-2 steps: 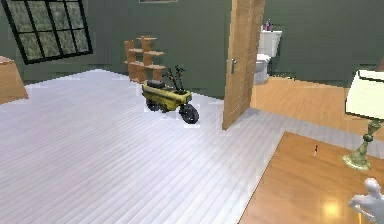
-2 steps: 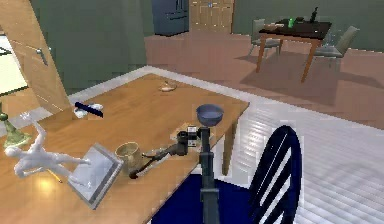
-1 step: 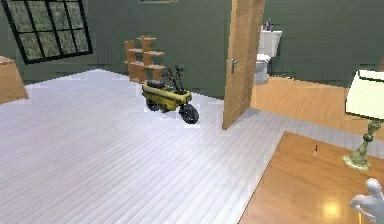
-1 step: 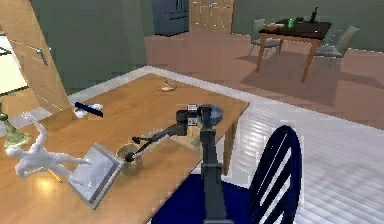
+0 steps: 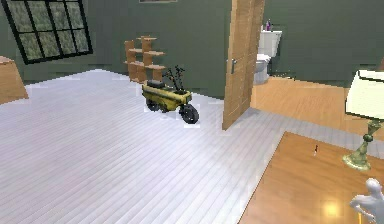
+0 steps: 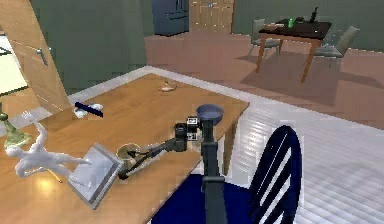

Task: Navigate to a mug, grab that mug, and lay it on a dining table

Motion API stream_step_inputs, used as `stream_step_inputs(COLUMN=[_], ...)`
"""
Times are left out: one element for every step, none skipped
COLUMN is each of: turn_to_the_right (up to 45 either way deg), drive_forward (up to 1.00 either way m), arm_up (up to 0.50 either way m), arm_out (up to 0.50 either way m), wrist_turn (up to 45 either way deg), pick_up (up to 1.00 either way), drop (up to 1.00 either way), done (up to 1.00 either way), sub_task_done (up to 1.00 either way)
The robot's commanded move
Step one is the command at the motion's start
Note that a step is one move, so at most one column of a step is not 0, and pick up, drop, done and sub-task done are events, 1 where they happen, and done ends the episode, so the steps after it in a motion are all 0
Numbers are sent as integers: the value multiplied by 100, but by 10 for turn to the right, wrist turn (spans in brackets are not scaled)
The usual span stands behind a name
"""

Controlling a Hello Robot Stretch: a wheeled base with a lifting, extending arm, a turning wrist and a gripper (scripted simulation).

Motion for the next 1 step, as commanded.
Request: stream_step_inputs(turn_to_the_right=[0], drive_forward=[0], arm_up=[0], arm_out=[0], wrist_turn=[0], pick_up=[0], drop=[0], done=[100], sub_task_done=[0])
